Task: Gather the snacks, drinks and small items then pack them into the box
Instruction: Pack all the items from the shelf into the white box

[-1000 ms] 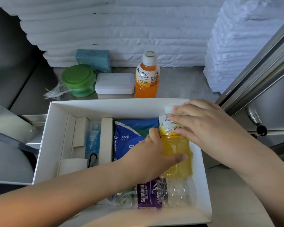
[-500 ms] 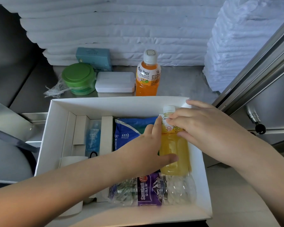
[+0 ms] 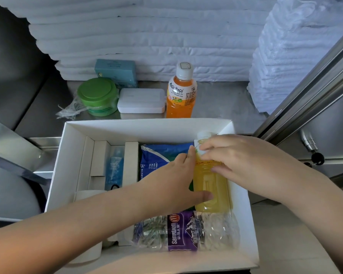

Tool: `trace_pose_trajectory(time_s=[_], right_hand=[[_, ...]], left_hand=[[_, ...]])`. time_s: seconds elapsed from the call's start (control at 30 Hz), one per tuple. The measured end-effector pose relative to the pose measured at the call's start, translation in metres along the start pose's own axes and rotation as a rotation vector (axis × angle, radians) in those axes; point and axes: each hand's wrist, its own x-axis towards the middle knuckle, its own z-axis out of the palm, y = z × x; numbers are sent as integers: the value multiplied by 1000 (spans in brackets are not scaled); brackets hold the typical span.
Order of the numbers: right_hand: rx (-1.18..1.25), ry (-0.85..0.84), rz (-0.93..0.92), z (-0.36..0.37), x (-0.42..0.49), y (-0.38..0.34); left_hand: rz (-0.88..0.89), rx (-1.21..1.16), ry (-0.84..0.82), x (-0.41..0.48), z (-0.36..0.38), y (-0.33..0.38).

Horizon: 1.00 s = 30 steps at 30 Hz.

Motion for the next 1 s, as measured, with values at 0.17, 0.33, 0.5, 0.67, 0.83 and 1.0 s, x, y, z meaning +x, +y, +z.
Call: trace_pose_trajectory(time_s=[0.17,0.33,0.5,0.67,0.83,1.0], right_hand=[[37,-52,6,9,1,-2],[114,43,-11,-2,4,4],[284,555,60,-32,21,24],[331,620,93,-49,73,33],[306,484,106,-50,114,36],[264,476,144,-40,123,35]], left_hand=[[-7,-23,-1,1,8,3],[34,59,23,-3,-2,0],[124,154,257,-19,-30,-11],[141,278,320,-37,-31,-25],[68,301,119,-56,-14,-48],[4,290,116,-62,-4,-64]])
